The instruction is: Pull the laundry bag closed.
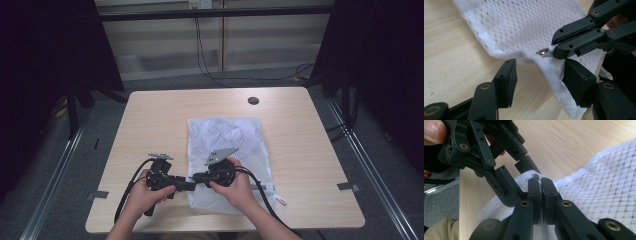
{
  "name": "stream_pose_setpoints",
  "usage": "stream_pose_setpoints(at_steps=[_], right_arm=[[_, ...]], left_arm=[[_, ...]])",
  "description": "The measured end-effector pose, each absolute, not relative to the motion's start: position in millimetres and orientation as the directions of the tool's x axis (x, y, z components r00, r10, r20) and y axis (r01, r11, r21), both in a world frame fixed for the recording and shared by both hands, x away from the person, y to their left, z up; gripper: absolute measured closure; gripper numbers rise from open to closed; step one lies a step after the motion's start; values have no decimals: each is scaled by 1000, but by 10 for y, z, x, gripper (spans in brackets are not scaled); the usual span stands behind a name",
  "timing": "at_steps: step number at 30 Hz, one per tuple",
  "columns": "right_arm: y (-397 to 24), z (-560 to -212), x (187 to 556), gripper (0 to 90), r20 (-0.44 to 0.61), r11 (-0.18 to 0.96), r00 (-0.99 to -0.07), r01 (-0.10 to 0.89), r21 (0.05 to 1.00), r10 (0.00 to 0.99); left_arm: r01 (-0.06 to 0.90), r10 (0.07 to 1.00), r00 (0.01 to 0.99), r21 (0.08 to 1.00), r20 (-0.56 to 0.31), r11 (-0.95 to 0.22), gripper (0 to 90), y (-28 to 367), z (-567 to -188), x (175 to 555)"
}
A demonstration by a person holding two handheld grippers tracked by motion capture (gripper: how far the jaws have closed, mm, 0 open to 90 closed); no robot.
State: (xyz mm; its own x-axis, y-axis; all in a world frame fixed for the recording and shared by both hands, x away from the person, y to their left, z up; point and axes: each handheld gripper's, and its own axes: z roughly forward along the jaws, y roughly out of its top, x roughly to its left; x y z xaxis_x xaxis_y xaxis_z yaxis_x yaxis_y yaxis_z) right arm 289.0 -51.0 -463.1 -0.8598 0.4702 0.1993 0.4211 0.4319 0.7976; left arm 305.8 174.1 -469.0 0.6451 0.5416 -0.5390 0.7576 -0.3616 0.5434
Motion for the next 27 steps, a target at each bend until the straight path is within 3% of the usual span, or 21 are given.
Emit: stream_pose_setpoints(at_steps=[13,21,27], right_arm=[[-537,-4591,2897,872,213,408,-856,426,808,471],[-549,-4579,2905,872,228,394,-855,431,812,466],[-554,-4575,2911,871,248,376,-856,436,818,455]], left_arm=[[746,512,662,547,-548,-379,524,1678,-4675,3041],[727,502,682,563,-532,-392,752,1669,-4648,3050],[720,503,689,567,-521,-400,860,1683,-4618,3052]])
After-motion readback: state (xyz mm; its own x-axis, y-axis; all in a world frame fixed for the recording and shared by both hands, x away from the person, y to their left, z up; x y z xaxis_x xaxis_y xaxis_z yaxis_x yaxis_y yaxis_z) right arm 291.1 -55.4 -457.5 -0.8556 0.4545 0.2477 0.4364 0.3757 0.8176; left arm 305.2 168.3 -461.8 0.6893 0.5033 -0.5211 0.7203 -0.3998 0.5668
